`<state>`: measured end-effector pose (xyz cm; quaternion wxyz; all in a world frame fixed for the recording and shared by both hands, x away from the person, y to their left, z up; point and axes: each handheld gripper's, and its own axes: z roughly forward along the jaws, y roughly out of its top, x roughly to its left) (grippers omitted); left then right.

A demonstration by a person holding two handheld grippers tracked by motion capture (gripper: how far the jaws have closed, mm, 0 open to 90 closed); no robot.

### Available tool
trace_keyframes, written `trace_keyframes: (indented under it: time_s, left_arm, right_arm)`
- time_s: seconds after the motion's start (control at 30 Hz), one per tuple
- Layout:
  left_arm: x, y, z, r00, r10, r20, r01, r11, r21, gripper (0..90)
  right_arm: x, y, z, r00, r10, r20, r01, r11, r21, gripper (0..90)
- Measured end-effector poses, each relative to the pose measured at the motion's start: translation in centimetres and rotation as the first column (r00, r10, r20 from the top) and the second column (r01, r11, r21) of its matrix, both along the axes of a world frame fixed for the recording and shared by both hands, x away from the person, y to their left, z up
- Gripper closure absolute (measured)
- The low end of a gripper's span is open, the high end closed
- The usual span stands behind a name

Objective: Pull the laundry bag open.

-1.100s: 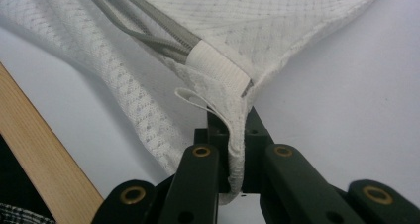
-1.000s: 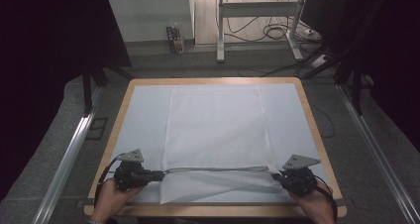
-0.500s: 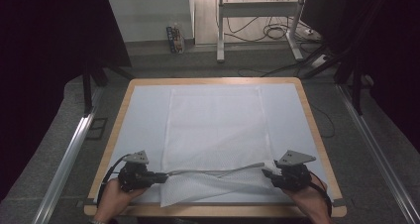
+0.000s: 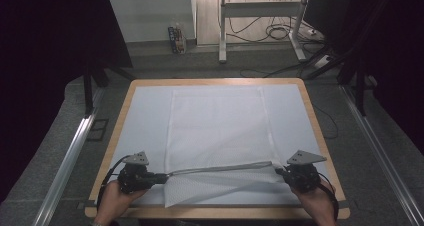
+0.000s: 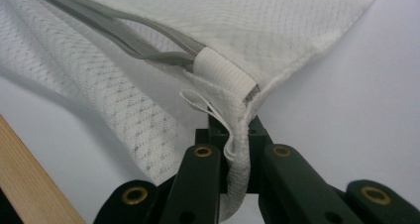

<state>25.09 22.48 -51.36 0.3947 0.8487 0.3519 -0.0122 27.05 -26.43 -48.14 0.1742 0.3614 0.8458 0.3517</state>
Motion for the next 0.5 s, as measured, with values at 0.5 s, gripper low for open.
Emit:
trace_keyframes:
  time_s: [0.5]
  left_arm:
    - [-0.06, 0.64, -0.27, 0.9998, 0.016, -0.012, -0.016, 0.9998, 0.011, 87.5]
  right_arm:
    - [0.28, -0.76, -0.40, 0.9984, -0.046, -0.033, 0.045, 0.9988, -0.019, 87.4]
